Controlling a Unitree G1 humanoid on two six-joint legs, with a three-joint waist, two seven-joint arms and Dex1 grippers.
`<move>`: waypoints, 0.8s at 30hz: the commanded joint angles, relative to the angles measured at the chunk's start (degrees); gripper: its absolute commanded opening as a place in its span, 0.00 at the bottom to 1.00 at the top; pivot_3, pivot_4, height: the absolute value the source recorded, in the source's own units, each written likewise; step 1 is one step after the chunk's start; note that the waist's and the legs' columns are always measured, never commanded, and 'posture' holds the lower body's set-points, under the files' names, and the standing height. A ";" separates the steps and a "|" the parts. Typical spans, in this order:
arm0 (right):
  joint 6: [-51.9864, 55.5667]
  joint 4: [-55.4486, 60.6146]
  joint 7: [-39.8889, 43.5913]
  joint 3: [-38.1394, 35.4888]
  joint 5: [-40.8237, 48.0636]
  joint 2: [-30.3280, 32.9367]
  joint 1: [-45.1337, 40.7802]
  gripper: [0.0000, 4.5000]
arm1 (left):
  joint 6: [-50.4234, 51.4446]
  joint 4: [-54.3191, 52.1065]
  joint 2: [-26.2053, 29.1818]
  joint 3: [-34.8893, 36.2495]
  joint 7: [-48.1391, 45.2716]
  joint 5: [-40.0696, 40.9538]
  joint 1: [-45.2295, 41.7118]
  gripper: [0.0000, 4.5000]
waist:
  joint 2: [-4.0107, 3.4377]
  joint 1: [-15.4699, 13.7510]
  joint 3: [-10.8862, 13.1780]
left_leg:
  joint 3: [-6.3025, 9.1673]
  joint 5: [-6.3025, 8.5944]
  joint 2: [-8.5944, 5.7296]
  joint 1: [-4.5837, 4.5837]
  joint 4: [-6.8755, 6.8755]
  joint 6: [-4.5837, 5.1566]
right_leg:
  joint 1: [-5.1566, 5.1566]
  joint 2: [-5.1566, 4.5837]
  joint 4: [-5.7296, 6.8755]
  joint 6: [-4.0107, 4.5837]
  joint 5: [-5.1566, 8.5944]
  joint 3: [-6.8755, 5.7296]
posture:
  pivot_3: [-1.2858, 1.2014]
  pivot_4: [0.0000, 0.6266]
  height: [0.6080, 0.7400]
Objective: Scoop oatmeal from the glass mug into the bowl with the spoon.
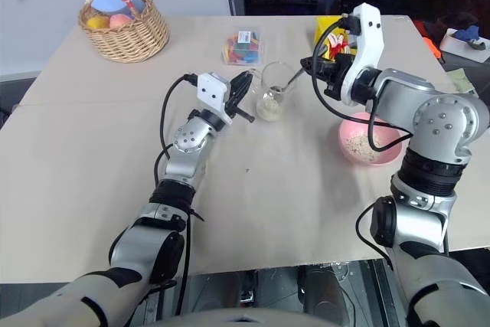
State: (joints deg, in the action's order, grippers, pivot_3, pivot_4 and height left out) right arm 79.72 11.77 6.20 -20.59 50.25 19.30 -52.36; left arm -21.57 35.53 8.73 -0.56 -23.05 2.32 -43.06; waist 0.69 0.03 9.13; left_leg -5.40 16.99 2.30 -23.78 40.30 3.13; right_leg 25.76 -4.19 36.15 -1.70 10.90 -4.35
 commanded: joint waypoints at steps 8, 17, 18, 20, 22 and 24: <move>-2.84 4.82 3.11 6.99 -1.81 1.71 1.74 0.00 | -3.76 1.20 -1.91 -0.28 -0.74 0.24 -4.74 0.01 | -0.01 0.53 0.00 | 0.01 0.00 -0.02 0.01 -0.01 0.00 | 0.00 0.00 0.01 -0.01 0.00 0.01 | 0.52 0.24 1.00; 0.82 0.48 -0.92 -2.75 0.92 -1.88 -0.92 0.00 | -4.16 2.74 -2.10 -0.49 -0.42 -0.62 -5.50 0.01 | -0.01 0.27 0.00 | 0.04 -0.03 -0.02 0.01 0.01 -0.04 | 0.00 -0.01 0.07 0.00 0.00 0.00 | 0.52 0.24 1.00; 0.94 0.08 -1.48 -3.63 0.87 -1.92 -1.00 0.00 | -4.36 3.35 -2.07 -0.53 -0.39 -0.86 -5.73 0.01 | -0.01 0.27 0.00 | 0.04 -0.03 -0.02 0.01 0.01 -0.04 | 0.00 -0.01 0.06 0.00 0.00 0.00 | 0.52 0.24 1.00; 1.34 -0.64 -3.01 -5.79 1.00 -2.39 -1.15 0.00 | -4.85 4.48 -2.09 -0.59 -0.56 -1.18 -6.17 0.01 | -0.01 0.29 0.00 | 0.03 -0.03 -0.03 0.01 0.01 -0.04 | 0.00 -0.01 0.06 0.00 0.00 0.00 | 0.52 0.24 1.00; 1.84 -1.01 -4.24 -7.65 1.45 -3.02 -1.27 0.00 | -5.36 5.55 -2.18 -0.60 -0.87 -1.24 -6.64 0.01 | -0.01 0.33 0.00 | 0.03 -0.03 -0.02 0.01 0.00 -0.04 | 0.01 0.00 0.06 0.00 0.00 0.00 | 0.52 0.24 1.00; 2.36 -0.86 -5.11 -9.05 1.97 -3.41 -1.14 0.00 | -5.73 6.33 -2.36 -0.59 -1.03 -1.17 -6.99 0.01 | -0.01 0.33 0.00 | 0.03 -0.03 -0.02 0.01 0.00 -0.04 | 0.01 0.00 0.07 0.00 0.00 0.00 | 0.52 0.24 1.00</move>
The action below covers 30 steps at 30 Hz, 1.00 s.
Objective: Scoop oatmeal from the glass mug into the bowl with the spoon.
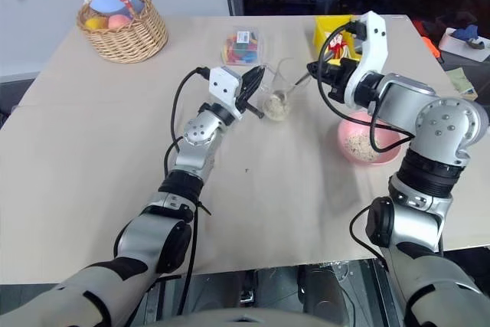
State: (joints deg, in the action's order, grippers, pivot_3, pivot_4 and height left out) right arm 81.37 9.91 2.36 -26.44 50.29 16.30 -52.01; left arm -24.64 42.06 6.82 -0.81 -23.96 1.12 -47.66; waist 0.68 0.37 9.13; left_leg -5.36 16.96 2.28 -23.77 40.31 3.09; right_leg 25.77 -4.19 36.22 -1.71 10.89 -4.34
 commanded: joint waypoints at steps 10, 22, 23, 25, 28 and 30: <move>4.76 1.66 -6.67 -11.23 6.09 -3.27 -2.17 0.00 | -3.41 1.29 -1.38 -0.15 -0.82 0.62 -2.99 0.01 | 0.00 0.10 0.00 | 0.00 0.00 0.00 0.01 0.00 0.00 | 0.00 0.00 0.04 0.00 0.00 0.01 | 0.52 0.24 1.00; 7.82 -0.53 -16.54 -23.83 11.21 -5.27 -5.45 0.00 | -4.88 3.17 -1.17 -0.28 -0.87 -0.11 -2.97 0.01 | 0.00 0.11 0.00 | 0.00 0.00 0.00 0.01 0.00 0.00 | 0.00 -0.01 0.31 0.00 0.00 0.01 | 0.52 0.24 1.00; 7.94 -0.64 -17.34 -24.72 11.74 -5.15 -5.56 0.00 | -5.02 3.33 -1.18 -0.42 -0.77 -0.34 -3.02 0.01 | 0.00 0.13 0.00 | 0.00 0.00 0.00 0.01 0.00 0.00 | 0.01 -0.01 0.31 0.00 0.00 0.01 | 0.52 0.24 1.00; 7.99 -0.85 -18.98 -26.34 12.94 -4.84 -5.64 0.00 | -5.47 3.75 -1.20 -0.80 -0.55 -1.07 -3.22 0.01 | 0.00 0.11 0.00 | 0.00 0.00 0.00 0.01 0.00 0.00 | 0.01 0.00 0.31 0.00 0.00 0.02 | 0.52 0.24 1.00; 7.75 -0.87 -21.64 -28.54 15.22 -4.22 -5.58 0.00 | -5.89 4.44 -1.38 -1.22 -0.29 -1.97 -3.71 0.01 | 0.00 0.08 0.00 | 0.00 0.00 0.00 0.01 0.00 0.00 | 0.01 -0.01 0.32 0.00 0.00 0.02 | 0.52 0.24 1.00; 7.28 -0.58 -23.73 -29.89 17.28 -3.85 -5.30 0.00 | -6.37 5.26 -1.54 -1.69 -0.20 -2.67 -4.20 0.01 | 0.00 0.07 0.00 | 0.00 0.00 0.00 0.01 0.00 0.00 | 0.01 -0.01 0.32 0.00 0.00 0.02 | 0.52 0.24 1.00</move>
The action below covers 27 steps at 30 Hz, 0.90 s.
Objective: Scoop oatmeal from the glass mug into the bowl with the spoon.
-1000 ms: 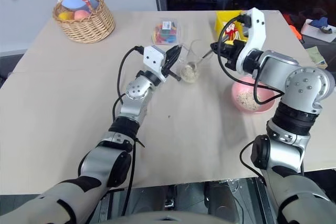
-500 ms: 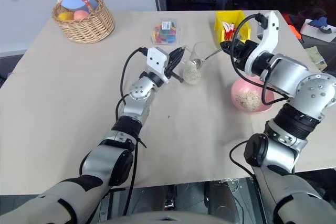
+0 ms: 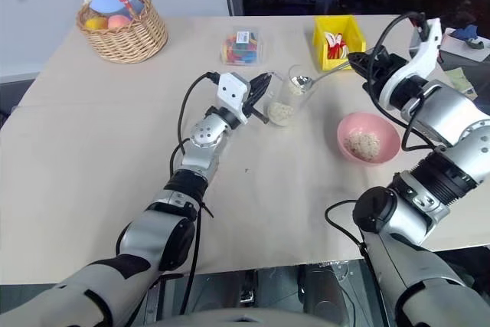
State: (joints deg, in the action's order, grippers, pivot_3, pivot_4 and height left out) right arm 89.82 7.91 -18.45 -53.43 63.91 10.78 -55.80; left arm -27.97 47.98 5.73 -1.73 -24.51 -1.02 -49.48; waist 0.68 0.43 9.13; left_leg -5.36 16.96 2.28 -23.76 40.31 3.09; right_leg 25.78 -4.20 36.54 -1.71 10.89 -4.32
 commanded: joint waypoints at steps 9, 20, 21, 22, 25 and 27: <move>-8.74 2.88 -15.35 -2.66 20.55 6.21 4.79 0.00 | -5.14 4.19 -1.66 -1.99 0.45 -2.34 -5.79 0.01 | 0.00 -0.09 0.00 | -0.02 0.00 0.00 0.01 0.00 0.00 | 0.00 0.00 -0.02 0.00 0.00 0.03 | 0.52 0.24 1.00; -31.97 8.02 -25.98 8.03 45.56 20.98 24.08 0.00 | -7.74 12.30 -3.63 -2.70 0.18 -3.45 -11.82 0.01 | 0.00 -0.02 0.00 | -0.12 0.01 -0.01 0.05 -0.01 0.03 | 0.00 0.00 -0.27 -0.01 0.00 0.20 | 0.52 0.24 1.00; -33.64 8.71 -26.13 8.28 47.01 22.26 26.10 0.00 | -7.59 12.67 -3.97 -2.40 0.16 -3.05 -12.07 0.01 | 0.00 -0.04 0.00 | -0.14 0.01 -0.01 0.06 -0.01 0.03 | 0.00 0.00 -0.27 -0.01 0.00 0.22 | 0.52 0.24 1.00; -35.26 9.42 -26.09 8.57 48.13 23.42 28.05 0.00 | -7.51 12.99 -4.22 -2.20 0.17 -2.80 -12.33 0.01 | 0.00 -0.11 0.00 | -0.13 0.01 -0.01 0.06 -0.01 0.03 | 0.00 0.00 -0.27 -0.01 0.00 0.22 | 0.52 0.24 1.00; -38.74 11.63 -24.84 8.61 49.09 25.51 33.01 0.00 | -7.56 13.43 -4.64 -2.06 0.29 -2.78 -12.82 0.01 | 0.00 -0.29 0.00 | -0.14 0.02 -0.01 0.07 0.00 0.04 | 0.00 0.01 -0.28 -0.02 0.00 0.26 | 0.52 0.24 1.00; -39.92 12.50 -23.76 8.73 49.09 26.95 35.53 0.00 | -7.64 13.51 -4.66 -1.98 0.25 -2.74 -12.88 0.01 | 0.00 -0.38 0.00 | -0.13 0.02 -0.02 0.06 0.00 0.05 | 0.00 0.01 -0.30 -0.05 -0.02 0.29 | 0.52 0.24 1.00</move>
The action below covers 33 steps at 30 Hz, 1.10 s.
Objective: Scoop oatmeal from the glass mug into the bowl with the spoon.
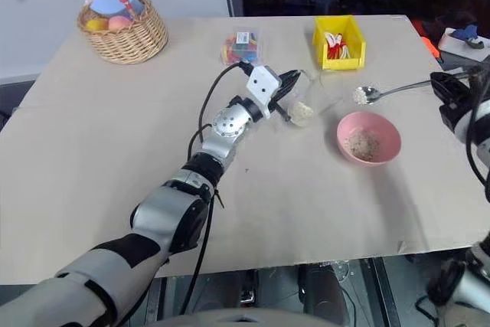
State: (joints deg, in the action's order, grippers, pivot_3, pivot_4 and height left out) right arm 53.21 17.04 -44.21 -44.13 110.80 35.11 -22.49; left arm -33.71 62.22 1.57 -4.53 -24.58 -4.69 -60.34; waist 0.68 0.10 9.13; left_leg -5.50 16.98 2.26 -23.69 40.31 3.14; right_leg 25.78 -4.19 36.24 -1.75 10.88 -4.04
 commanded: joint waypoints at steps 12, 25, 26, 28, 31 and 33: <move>-0.87 13.50 25.89 17.23 -26.08 23.69 6.65 0.00 | -1.70 -2.27 0.87 2.01 -0.52 2.40 -1.36 0.01 | 0.00 -0.30 0.00 | 0.10 0.17 -0.01 0.07 0.03 0.32 | 0.00 0.04 -0.10 -0.12 -0.08 0.26 | 0.52 0.24 1.00; -11.64 17.14 42.88 15.64 -36.33 19.68 4.51 0.00 | 3.31 -15.88 3.55 6.45 -1.13 8.80 9.16 0.01 | 0.15 -1.08 0.06 | 0.21 0.08 -0.06 -0.05 0.18 0.15 | -0.12 0.00 -0.39 -0.32 -0.20 0.12 | 0.52 0.24 1.00; -11.89 17.03 41.90 16.31 -33.65 17.94 2.63 0.00 | 3.86 -17.46 3.62 6.73 -1.29 9.50 10.41 0.01 | 0.15 -1.01 0.06 | 0.22 0.08 -0.04 -0.04 0.20 0.15 | -0.13 0.01 -0.37 -0.32 -0.20 0.11 | 0.52 0.24 1.00; -12.25 16.32 38.84 18.79 -29.55 14.41 -1.38 0.00 | 4.86 -20.65 3.84 6.96 -1.81 10.40 12.80 0.01 | 0.14 -0.95 0.05 | 0.21 0.07 -0.02 0.00 0.21 0.14 | -0.14 0.03 -0.34 -0.30 -0.21 0.12 | 0.52 0.24 1.00; -11.95 14.39 35.98 22.94 -27.46 10.51 -6.94 0.00 | 6.46 -25.27 4.26 6.79 -1.96 11.03 15.87 0.01 | 0.11 -0.86 0.03 | 0.17 0.07 0.01 0.05 0.21 0.14 | -0.14 0.05 -0.26 -0.29 -0.21 0.18 | 0.52 0.24 1.00; -11.42 12.75 35.69 25.69 -28.15 8.55 -10.10 0.00 | 7.68 -27.91 4.52 6.70 -1.65 11.03 17.53 0.01 | 0.11 -0.85 0.03 | 0.09 0.07 0.01 0.06 0.21 0.14 | -0.14 0.05 -0.24 -0.28 -0.22 0.21 | 0.52 0.24 1.00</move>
State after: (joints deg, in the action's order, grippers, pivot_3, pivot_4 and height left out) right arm 42.30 30.29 -7.90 -19.36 82.13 44.23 -30.22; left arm -26.40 39.06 5.67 1.88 -26.37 5.26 -43.03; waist 0.79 -0.75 9.16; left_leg -5.48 17.05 2.27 -23.64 40.52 3.28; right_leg 25.65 -4.14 36.00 -2.04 10.66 -3.83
